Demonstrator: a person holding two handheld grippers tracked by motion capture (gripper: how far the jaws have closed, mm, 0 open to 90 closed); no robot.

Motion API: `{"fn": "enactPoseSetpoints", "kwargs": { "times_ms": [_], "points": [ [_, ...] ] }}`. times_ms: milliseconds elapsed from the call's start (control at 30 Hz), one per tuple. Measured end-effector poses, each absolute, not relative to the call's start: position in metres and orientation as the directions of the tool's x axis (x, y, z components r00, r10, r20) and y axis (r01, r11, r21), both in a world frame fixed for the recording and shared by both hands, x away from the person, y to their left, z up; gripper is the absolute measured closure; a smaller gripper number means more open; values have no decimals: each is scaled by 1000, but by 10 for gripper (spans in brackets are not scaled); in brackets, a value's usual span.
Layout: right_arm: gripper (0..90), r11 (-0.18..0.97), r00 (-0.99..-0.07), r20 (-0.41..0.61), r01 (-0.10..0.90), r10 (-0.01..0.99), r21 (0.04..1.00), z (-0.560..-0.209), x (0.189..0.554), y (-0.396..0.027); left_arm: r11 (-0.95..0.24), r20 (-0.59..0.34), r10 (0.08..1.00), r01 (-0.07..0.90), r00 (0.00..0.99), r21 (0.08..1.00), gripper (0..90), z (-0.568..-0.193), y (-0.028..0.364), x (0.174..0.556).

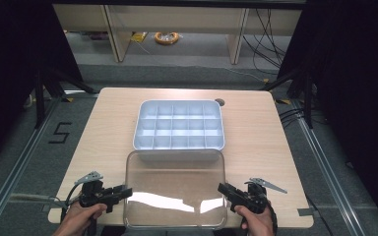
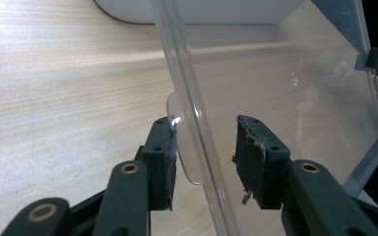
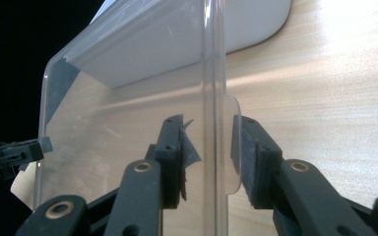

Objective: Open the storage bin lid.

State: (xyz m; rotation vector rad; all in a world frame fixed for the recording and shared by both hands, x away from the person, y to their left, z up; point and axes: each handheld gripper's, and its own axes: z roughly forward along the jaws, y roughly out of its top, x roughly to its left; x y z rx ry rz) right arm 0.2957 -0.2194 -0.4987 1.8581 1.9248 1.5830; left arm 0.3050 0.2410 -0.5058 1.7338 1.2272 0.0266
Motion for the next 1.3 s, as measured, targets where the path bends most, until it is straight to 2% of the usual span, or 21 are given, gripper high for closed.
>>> {"fn": "enactPoseSetpoints", "kwargs": {
  "times_ms": [133, 167, 267, 300, 400, 467, 500, 533, 633, 700, 767, 933, 1000, 1033, 1067, 1100, 1133, 1300],
  "points": [
    [661, -257, -249, 611, 743, 751, 618, -497, 292, -218, -19, -475, 731, 711, 490, 703, 593, -507, 240, 303],
    [660, -226, -289, 586, 726, 757, 650, -501, 293, -221, -20, -476, 731, 712, 489, 702, 593, -507, 240, 303],
    [655, -218, -283, 579, 732, 765, 646, -504, 294, -221, -29, -472, 734, 716, 489, 697, 590, -508, 239, 302],
    [653, -247, -241, 606, 754, 758, 609, -503, 291, -219, -23, -478, 733, 720, 484, 693, 589, -509, 239, 302],
    [653, -237, -256, 588, 738, 767, 631, -506, 293, -219, -27, -481, 731, 726, 483, 687, 586, -510, 239, 302],
    [647, -247, -235, 608, 760, 758, 601, -505, 292, -218, -31, -483, 731, 732, 481, 681, 582, -511, 239, 303],
    [644, -213, -268, 578, 747, 771, 630, -508, 294, -220, -33, -479, 734, 731, 481, 682, 581, -512, 238, 302],
    [641, -237, -234, 604, 767, 762, 597, -507, 293, -218, -41, -478, 734, 734, 482, 678, 581, -512, 238, 302],
    [637, -239, -231, 609, 771, 759, 590, -508, 292, -217, -39, -485, 732, 740, 479, 672, 579, -512, 238, 303],
    [630, -193, -264, 560, 755, 785, 626, -511, 296, -220, -54, -489, 730, 754, 477, 654, 562, -515, 237, 305],
    [626, -188, -266, 552, 752, 790, 631, -513, 297, -219, -52, -493, 732, 760, 470, 648, 548, -516, 236, 305],
    [618, -202, -238, 567, 771, 789, 604, -512, 297, -219, -73, -492, 730, 770, 475, 634, 529, -518, 232, 305],
    [618, -196, -247, 550, 756, 797, 624, -513, 298, -220, -77, -488, 731, 768, 477, 636, 522, -518, 232, 306],
    [610, -217, -214, 577, 781, 788, 586, -512, 297, -217, -77, -486, 735, 770, 473, 633, 518, -518, 231, 307],
    [610, -217, -214, 577, 781, 788, 586, -512, 297, -217, -77, -486, 735, 770, 473, 633, 518, -518, 231, 307],
    [605, -180, -254, 549, 767, 796, 616, -516, 300, -219, -76, -481, 740, 769, 470, 635, 519, -518, 231, 308],
    [602, -210, -215, 575, 786, 789, 581, -513, 298, -217, -74, -480, 742, 768, 469, 636, 518, -518, 231, 307],
    [589, -198, -220, 555, 779, 802, 595, -513, 299, -214, -73, -465, 754, 763, 463, 642, 513, -518, 230, 308]
  ]
}}
